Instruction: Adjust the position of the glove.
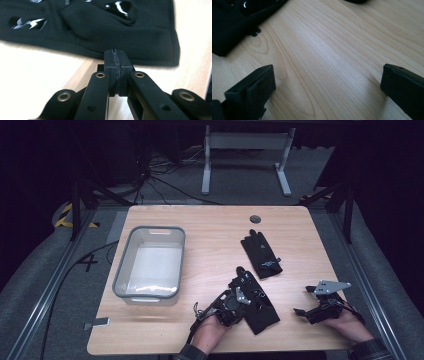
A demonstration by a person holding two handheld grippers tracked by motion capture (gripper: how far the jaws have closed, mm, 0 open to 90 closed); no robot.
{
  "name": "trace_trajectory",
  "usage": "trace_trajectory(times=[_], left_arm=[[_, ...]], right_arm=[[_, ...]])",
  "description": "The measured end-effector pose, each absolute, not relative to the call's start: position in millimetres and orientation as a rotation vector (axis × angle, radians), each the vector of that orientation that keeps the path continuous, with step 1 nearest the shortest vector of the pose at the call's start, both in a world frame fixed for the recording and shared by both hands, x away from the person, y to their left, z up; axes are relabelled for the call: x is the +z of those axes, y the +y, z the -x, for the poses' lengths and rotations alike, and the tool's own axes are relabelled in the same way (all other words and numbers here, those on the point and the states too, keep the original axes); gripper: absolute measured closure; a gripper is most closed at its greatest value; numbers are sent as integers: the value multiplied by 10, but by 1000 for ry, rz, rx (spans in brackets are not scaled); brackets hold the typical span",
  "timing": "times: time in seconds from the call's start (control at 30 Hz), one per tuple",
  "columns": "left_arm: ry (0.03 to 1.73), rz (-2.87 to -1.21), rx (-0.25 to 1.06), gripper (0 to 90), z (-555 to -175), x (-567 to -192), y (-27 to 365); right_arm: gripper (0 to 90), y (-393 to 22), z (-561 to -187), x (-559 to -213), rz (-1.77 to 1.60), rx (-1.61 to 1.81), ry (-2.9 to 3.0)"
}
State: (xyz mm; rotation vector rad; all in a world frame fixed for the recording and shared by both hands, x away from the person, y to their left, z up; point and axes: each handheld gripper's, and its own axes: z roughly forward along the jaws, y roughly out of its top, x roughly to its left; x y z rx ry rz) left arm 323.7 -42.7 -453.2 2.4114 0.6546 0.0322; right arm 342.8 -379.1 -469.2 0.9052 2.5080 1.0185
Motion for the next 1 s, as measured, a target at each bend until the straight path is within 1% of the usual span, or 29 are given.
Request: trace_trajectory(times=[0.13,0.27,0.4,0.53,0.57,0.67,0.8,1.0], left_arm=[[631,-2414,37,888,-3224,-4531,-480],[648,-2395,53,873,-3243,-4504,-421],[679,-2371,111,810,-3289,-4463,-283],[705,-2347,169,673,-3343,-4454,-132],[707,-2343,185,619,-3353,-4457,-108],[718,-2339,232,510,-3394,-4477,-17],[743,-2324,241,383,-3452,-4516,104],[778,-2348,291,159,-3478,-4589,150]], right_arm=[[4,-3791,-3428,-4692,-905,1018,2507],[4,-3791,-3428,-4692,-905,1019,2508],[4,-3791,-3428,-4691,-905,1019,2508],[4,-3791,-3428,-4692,-905,1019,2508],[4,-3790,-3427,-4691,-906,1019,2508],[4,-3790,-3427,-4691,-906,1019,2509],[4,-3790,-3427,-4691,-906,1019,2509],[4,-3791,-3428,-4691,-905,1018,2508]])
